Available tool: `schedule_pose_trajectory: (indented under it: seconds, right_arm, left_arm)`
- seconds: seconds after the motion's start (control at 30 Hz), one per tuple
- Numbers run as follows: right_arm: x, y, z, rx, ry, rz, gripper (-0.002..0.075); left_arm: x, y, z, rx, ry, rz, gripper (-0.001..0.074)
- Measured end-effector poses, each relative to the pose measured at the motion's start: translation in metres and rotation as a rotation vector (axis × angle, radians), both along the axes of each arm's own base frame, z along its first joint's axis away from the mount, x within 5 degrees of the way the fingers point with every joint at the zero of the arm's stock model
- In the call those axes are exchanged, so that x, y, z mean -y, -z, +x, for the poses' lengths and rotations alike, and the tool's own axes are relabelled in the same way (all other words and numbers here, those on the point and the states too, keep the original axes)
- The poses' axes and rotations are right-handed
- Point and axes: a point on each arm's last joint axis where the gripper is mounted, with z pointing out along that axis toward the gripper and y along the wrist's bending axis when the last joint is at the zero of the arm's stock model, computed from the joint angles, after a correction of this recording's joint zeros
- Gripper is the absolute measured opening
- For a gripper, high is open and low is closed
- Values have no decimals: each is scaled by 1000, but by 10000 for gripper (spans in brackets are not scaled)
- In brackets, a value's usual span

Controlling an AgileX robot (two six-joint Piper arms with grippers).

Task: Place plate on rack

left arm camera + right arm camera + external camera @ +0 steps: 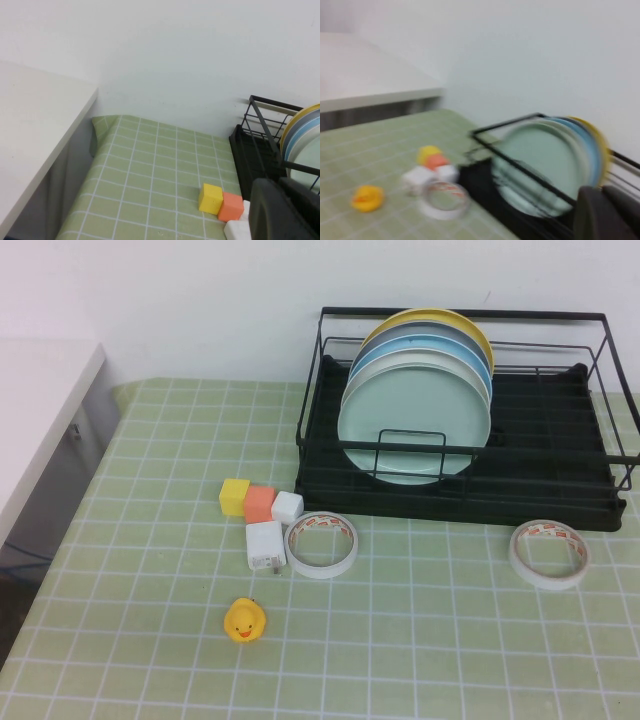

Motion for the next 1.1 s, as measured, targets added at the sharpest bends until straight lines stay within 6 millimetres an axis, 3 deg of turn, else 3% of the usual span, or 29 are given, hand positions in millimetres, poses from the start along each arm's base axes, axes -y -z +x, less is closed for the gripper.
schedule_pose_trajectory:
  seconds: [0.33,0.67,1.1]
  right_arm:
    - [22,34,12,-20,269,45,0]
    - [50,99,2,-217,619,182,0]
    - [57,109,-2,-300,747,188,0]
  left_arm:
    - [0,0,0,-1,0,-1,-1]
    - [0,0,0,-1,0,-1,-1]
    - [0,0,0,-1,0,3,-1]
